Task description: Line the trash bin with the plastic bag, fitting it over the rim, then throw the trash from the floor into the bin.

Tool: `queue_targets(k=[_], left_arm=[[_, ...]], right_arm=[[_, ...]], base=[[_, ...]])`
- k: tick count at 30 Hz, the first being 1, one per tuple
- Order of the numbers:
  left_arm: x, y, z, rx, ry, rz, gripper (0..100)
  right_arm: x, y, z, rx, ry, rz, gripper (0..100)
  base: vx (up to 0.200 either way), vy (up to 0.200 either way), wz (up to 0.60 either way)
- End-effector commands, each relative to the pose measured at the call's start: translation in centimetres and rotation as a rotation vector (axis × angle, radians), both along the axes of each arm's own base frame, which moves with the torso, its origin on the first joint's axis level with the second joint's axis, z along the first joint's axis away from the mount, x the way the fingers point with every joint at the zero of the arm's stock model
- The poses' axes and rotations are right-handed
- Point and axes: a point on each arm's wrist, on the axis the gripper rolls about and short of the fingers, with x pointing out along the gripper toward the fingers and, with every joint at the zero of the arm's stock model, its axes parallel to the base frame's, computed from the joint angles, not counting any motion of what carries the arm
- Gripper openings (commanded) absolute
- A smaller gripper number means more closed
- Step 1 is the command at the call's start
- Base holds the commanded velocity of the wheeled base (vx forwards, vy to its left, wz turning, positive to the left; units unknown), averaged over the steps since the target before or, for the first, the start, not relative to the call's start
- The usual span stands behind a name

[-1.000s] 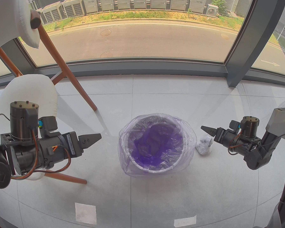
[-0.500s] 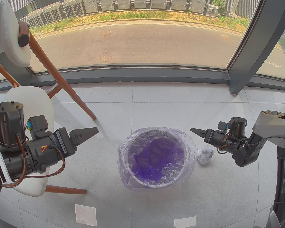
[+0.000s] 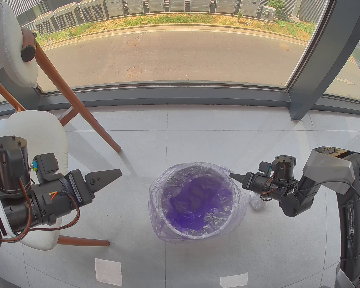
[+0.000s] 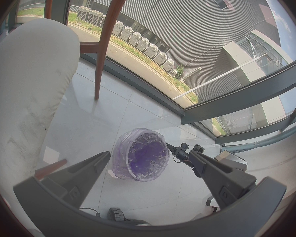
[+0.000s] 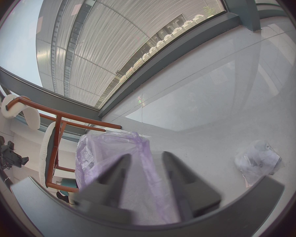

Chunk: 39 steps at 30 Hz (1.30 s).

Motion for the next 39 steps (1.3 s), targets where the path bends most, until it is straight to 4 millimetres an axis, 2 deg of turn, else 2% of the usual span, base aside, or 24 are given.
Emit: queue_targets(k=[1, 8, 9, 13, 16, 26, 27, 28, 32, 37, 38, 39], left_arm=[[0.2, 0.6, -0.1, 0.0, 0.004, 0.028, 100], [0.1, 0.6, -0.7, 0.013, 0.024, 0.016, 100], [0.1, 0.5, -0.8, 0.01, 0.029, -0.004, 100], [0.2, 0.7, -0.7, 0.006, 0.029, -0.007, 100], [0.2, 0.8, -0.8, 0.012, 0.027, -0.006, 100], [-0.4, 1.1, -1.7, 0.06, 0.034, -0.023, 100], [-0.5, 1.2, -1.7, 0.06, 0.035, -0.022, 100], [-0.5, 1.3, -1.7, 0.057, 0.034, -0.018, 100], [-0.2, 2.3, -1.4, 0.021, 0.034, -0.023, 100], [0.0, 2.8, -1.1, -0.026, 0.038, -0.096, 100], [0.0, 2.7, -1.1, -0.028, 0.04, -0.111, 100], [0.0, 2.7, -1.1, -0.028, 0.04, -0.111, 100]], right_arm=[[0.4, 0.0, -0.3, 0.0, -0.001, -0.003, 0], [0.9, 0.1, -1.2, -0.008, 0.015, -0.007, 0], [1.5, 0.2, -2.2, -0.026, 0.034, -0.025, 0], [3.3, 0.0, -4.0, -0.055, 0.027, -0.108, 0], [3.6, 0.1, -4.9, -0.077, 0.025, -0.111, 0], [3.6, 0.3, -4.9, -0.106, 0.08, -0.099, 0], [3.6, 0.3, -4.8, -0.105, 0.077, -0.099, 100], [3.6, 0.3, -4.7, -0.104, 0.069, -0.099, 100], [3.2, -0.1, -1.9, -0.076, -0.001, -0.117, 100], [0.4, -1.9, 3.8, -0.003, -0.032, -0.165, 100], [-0.4, -2.1, 4.7, 0.013, -0.024, -0.17, 100], [-0.4, -2.1, 4.7, 0.013, -0.024, -0.17, 100]], base=[[0.0, 0.0, 0.0], [0.0, 0.0, 0.0], [0.0, 0.0, 0.0], [0.0, 0.0, 0.0], [0.0, 0.0, 0.0], [0.0, 0.0, 0.0], [0.0, 0.0, 0.0], [0.0, 0.0, 0.0], [0.0, 0.0, 0.0], [0.0, 0.0, 0.0], [0.0, 0.0, 0.0], [0.0, 0.0, 0.0]])
